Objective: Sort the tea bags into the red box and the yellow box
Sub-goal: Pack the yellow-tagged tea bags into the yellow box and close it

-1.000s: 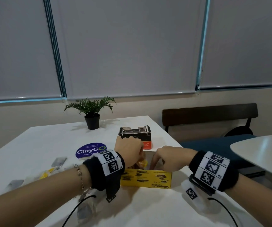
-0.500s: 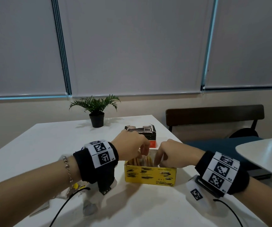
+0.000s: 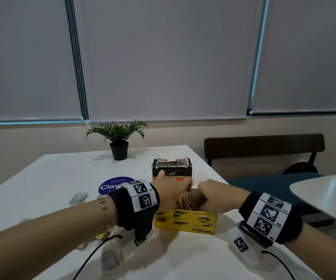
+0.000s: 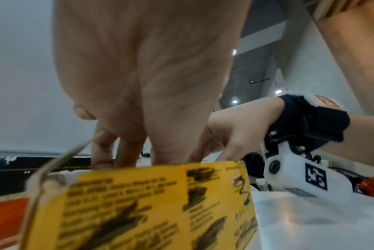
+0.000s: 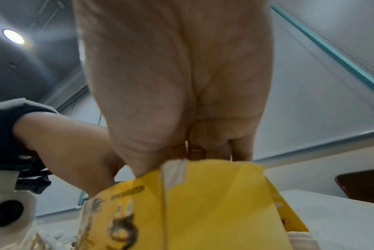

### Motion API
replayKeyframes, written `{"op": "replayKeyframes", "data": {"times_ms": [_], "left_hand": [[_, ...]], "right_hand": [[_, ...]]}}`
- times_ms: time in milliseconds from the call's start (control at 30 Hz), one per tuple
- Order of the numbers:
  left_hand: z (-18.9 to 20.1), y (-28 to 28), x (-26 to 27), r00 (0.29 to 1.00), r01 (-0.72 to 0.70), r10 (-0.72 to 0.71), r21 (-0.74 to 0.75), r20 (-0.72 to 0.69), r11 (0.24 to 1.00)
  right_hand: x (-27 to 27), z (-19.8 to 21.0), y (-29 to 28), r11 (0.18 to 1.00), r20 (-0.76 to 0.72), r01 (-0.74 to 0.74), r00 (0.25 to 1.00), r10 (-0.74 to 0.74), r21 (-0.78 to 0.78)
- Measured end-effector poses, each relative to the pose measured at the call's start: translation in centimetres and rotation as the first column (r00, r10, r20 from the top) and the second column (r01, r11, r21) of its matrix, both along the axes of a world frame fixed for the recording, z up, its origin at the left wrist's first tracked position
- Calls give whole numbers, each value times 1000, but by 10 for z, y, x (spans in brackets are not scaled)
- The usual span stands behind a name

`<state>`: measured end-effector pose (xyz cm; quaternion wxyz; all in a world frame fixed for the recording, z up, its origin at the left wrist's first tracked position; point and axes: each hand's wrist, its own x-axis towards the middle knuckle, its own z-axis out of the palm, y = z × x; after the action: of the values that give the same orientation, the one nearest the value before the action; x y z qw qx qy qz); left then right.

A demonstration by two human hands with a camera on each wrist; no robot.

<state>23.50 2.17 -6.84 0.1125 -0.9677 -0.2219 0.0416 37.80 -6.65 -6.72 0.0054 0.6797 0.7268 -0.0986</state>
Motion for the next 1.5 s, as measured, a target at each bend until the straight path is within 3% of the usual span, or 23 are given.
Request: {"op": "replayKeyframes", "data": {"times_ms": [167, 333, 533, 700, 867, 1033, 1167, 1400, 1500], "left_hand": [[-1, 3, -2, 999, -40, 35, -132, -35, 990], [6, 4, -6, 1000, 11, -11, -7, 3, 1000], [18, 7, -14, 989, 117, -114, -17, 96, 993], [14, 4, -15, 979, 149, -135, 88, -152, 985], [14, 9, -19, 988, 119, -117, 18, -103, 993], [25, 17, -39, 983, 162, -152, -95, 103, 982], [38, 25, -73, 966, 140, -97, -169, 241, 976], [51, 41, -167, 973, -77, 134, -288, 187, 955], [45, 43, -201, 970, -157, 209, -334, 126, 929]], "right_hand": [[1, -2, -2, 1000, -19, -3, 1000, 3, 9], [3, -5, 0, 1000, -37, -4, 999, 3, -26], [3, -7, 2, 997, 27, -30, 999, 32, -70], [1, -6, 4, 992, 78, -62, 994, 71, -112], [2, -4, 4, 991, 80, -43, 995, 54, -124], [5, 1, 0, 999, 42, -31, 999, 32, -19], [4, 3, 0, 1000, 39, -5, 999, 5, 19], [-15, 30, -11, 965, 34, 100, 993, -112, 241], [-46, 42, -15, 917, 22, 61, 997, -76, 394]]}}
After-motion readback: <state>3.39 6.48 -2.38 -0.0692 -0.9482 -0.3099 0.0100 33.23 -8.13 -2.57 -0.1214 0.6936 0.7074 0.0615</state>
